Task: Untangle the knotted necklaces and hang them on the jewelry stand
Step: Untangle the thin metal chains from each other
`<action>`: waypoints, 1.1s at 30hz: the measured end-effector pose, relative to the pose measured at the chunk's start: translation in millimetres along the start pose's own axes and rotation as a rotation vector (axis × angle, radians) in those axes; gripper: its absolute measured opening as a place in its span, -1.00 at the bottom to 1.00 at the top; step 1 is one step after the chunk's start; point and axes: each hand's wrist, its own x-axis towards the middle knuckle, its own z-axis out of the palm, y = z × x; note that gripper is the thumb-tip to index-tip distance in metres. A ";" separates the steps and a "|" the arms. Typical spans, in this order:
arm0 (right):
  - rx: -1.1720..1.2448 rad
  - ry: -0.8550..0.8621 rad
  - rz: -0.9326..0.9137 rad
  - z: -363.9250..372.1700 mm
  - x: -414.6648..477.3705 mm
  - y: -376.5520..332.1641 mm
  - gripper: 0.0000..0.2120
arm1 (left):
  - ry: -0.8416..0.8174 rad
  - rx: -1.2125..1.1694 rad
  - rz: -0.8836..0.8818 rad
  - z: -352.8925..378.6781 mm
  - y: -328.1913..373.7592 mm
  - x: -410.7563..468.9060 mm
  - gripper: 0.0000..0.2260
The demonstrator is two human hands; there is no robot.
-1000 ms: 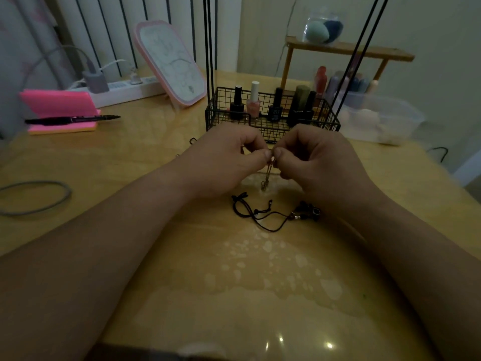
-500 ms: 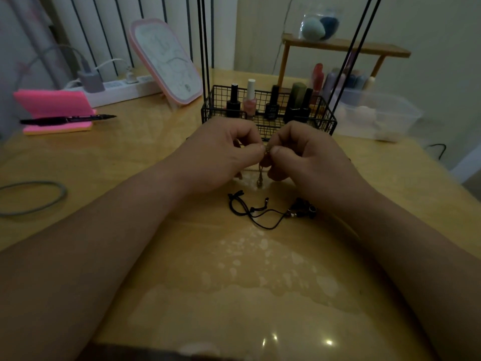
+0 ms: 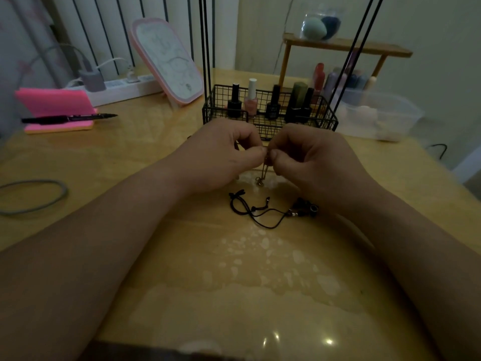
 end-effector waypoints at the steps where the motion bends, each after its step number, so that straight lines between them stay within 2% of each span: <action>1: -0.002 0.003 -0.002 -0.1 -0.2 -0.1 -0.98 | -0.005 -0.006 -0.002 -0.2 0.0 0.0 -0.90; 8: -0.047 0.000 0.032 1.5 -0.3 -3.0 -0.87 | -0.003 0.000 0.010 -0.1 -0.7 0.1 -0.91; 12: -0.032 -0.014 0.066 0.9 0.7 -4.1 -0.89 | -0.029 -0.064 -0.013 -1.1 1.2 0.7 -0.90; 18: 0.110 -0.020 0.115 1.5 -1.5 -10.9 -0.82 | -0.048 -0.107 -0.006 -0.5 3.6 -0.8 -0.90; 21: 0.150 -0.038 0.158 2.4 -0.2 -10.4 -0.89 | -0.035 -0.121 0.003 -0.7 5.0 -1.9 -0.93; 23: 0.255 -0.055 0.211 2.3 0.8 -10.0 -0.94 | -0.031 -0.156 0.000 -1.3 5.6 -2.3 -0.93; 28: 0.591 -0.101 0.363 1.2 3.1 -10.4 -0.87 | -0.031 -0.202 -0.017 -2.1 6.4 -2.5 -0.90; 33: 0.800 -0.108 0.455 -0.7 6.4 -9.5 -0.86 | -0.025 -0.218 -0.023 -2.1 5.6 -2.1 -0.88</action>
